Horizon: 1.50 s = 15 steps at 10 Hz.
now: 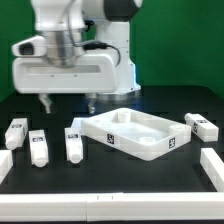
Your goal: Assemble desk
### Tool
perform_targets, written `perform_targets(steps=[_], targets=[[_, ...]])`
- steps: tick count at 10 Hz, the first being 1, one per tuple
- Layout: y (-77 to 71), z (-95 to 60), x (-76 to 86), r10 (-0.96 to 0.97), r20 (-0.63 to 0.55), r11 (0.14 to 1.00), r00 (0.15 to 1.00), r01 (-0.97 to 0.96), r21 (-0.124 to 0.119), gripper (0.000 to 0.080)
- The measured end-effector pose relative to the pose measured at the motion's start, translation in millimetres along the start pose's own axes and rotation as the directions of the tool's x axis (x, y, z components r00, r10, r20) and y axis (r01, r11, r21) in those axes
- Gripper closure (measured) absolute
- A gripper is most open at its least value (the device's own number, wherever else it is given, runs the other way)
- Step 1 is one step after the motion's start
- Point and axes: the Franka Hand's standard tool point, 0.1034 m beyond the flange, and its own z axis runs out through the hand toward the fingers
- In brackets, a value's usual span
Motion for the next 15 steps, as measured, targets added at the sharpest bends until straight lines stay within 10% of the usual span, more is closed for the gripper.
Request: perform_targets(steps=[6,10,15], targets=[[-15.7,5.6,1.2,0.044,0.020,0.999,0.999,-0.044,-0.008,0.0150],[-13.5,25.8,-57.2,0.242,0.077,0.970,0.967,-0.244,0.018,0.0150],[-16.6,31.7,-66.8,0.304,0.071,0.952,0.950,-0.305,0.011,0.0150]])
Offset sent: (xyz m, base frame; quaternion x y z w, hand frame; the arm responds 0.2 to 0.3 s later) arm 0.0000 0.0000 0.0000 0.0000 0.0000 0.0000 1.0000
